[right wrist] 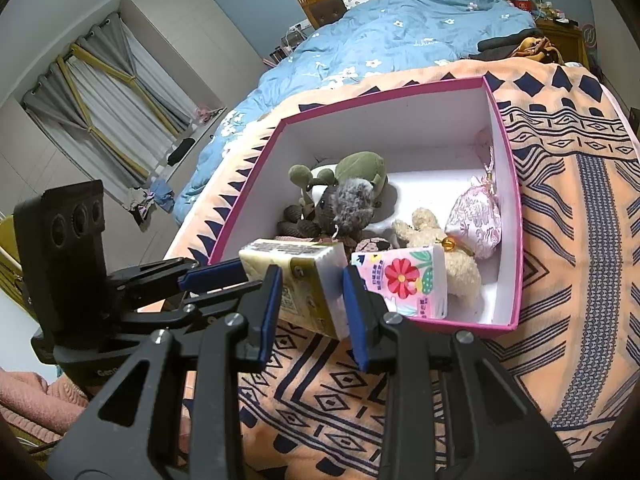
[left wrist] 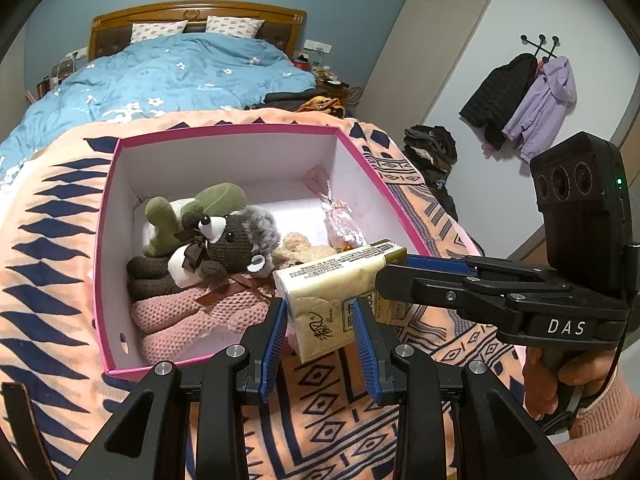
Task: Organize objects
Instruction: 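Carry the cream tissue pack over the magenta box beside the pink pack, then lower the cream tissue pack into the box next to the pink pack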
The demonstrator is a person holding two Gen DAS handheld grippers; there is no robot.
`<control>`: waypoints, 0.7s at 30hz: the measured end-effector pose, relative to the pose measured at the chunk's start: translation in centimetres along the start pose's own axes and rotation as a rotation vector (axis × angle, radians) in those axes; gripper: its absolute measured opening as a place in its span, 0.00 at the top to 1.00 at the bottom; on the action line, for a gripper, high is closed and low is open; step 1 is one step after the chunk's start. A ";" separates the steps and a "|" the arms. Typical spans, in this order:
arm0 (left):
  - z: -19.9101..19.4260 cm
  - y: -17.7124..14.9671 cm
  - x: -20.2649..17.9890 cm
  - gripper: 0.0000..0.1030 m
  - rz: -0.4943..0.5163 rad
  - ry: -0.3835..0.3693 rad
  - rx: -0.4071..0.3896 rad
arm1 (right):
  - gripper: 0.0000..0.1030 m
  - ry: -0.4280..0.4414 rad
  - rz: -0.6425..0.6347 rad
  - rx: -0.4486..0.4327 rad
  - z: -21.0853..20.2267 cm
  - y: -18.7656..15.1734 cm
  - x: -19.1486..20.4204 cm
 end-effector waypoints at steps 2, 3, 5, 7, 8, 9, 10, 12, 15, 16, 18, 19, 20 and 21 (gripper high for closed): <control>0.1 0.1 0.1 0.68 0.000 0.002 0.000 | 0.67 -0.001 0.003 0.000 0.1 0.1 -0.1; 0.1 0.1 0.1 0.68 0.000 0.002 0.000 | 0.67 -0.001 0.003 0.000 0.1 0.1 -0.1; 0.2 0.2 0.2 0.68 -0.001 0.004 -0.001 | 0.67 -0.001 0.004 0.000 0.2 0.2 -0.1; 0.3 0.3 0.4 0.68 -0.002 0.006 -0.002 | 0.67 0.000 0.005 0.000 0.3 0.3 -0.2; 0.4 0.4 0.5 0.68 -0.002 0.007 -0.001 | 0.67 0.002 0.008 0.000 0.4 0.4 -0.2; 0.4 0.4 0.5 0.68 -0.003 0.009 -0.001 | 0.67 0.003 0.010 0.001 0.5 0.5 -0.3; 0.4 0.5 0.6 0.68 -0.003 0.011 -0.002 | 0.67 0.003 0.011 0.001 0.6 0.5 -0.3; 0.5 0.6 0.7 0.68 -0.003 0.014 -0.002 | 0.67 0.003 0.013 0.002 0.8 0.6 -0.4; 0.6 0.7 0.9 0.68 -0.004 0.016 -0.002 | 0.67 0.002 0.015 0.004 1.0 0.6 -0.4; 0.6 0.7 0.9 0.68 -0.006 0.016 -0.001 | 0.67 0.001 0.016 0.005 1.1 0.6 -0.5; 0.7 0.7 1.1 0.68 -0.012 0.014 0.001 | 0.67 0.000 0.018 0.008 1.3 0.6 -0.5; 0.7 0.8 1.1 0.68 -0.012 0.014 0.000 | 0.67 -0.001 0.019 0.009 1.4 0.6 -0.6; 0.7 0.8 1.1 0.68 -0.011 0.016 0.000 | 0.67 0.000 0.020 0.009 1.4 0.7 -0.6; 0.7 0.8 1.2 0.68 -0.012 0.018 0.000 | 0.67 0.001 0.021 0.009 1.5 0.7 -0.7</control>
Point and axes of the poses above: each gripper's, at about its wrist camera, not at the fingertips, and z roughly the way its jaws point, x to its left, y to its top, the point moved 6 cm from there along z, roughly the way its jaws point, and after that the axes turned 3 degrees about y, right-handed, at the moved point
